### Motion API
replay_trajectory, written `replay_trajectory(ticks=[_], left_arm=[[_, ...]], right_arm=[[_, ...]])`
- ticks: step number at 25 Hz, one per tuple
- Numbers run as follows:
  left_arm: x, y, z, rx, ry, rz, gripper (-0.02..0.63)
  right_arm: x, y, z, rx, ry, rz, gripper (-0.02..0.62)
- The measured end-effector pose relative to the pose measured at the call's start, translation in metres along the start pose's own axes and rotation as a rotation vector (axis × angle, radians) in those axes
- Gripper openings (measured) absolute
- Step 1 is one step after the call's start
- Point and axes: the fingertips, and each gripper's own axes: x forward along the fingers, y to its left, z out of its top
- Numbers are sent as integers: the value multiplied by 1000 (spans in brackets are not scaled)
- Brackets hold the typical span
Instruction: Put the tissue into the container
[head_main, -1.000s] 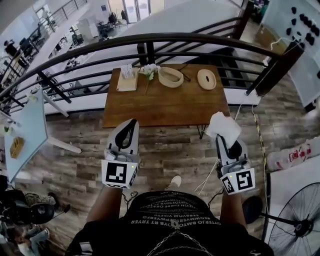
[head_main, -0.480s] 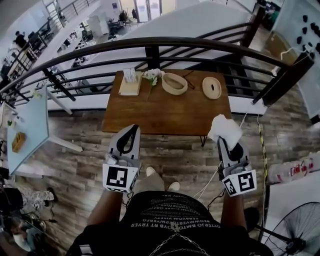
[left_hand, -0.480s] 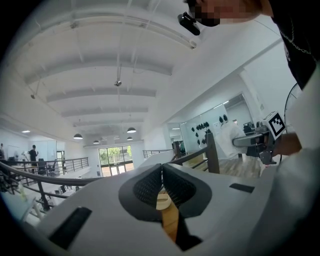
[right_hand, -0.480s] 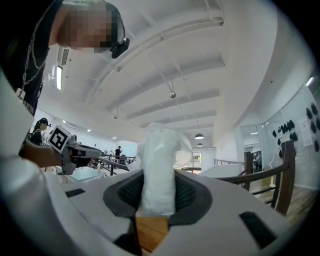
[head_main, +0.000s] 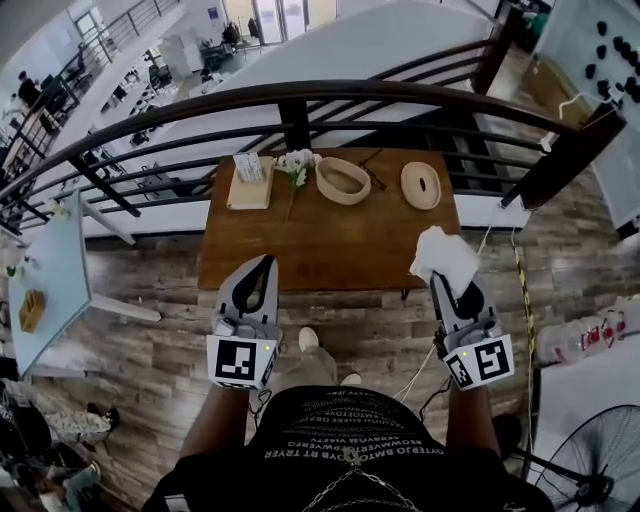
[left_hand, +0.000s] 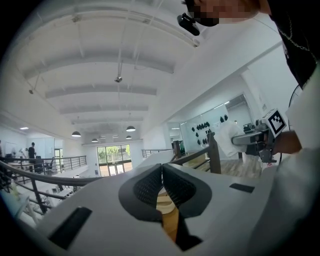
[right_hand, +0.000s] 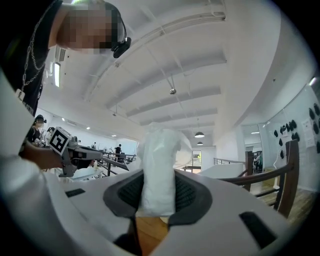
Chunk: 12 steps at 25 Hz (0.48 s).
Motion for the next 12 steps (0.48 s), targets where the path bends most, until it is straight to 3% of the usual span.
replay_trajectory(ticks=[12], left_arm=[[88, 96, -7, 0, -33, -23, 31]], right_arm=[[129, -3, 9, -32, 2, -9, 125]])
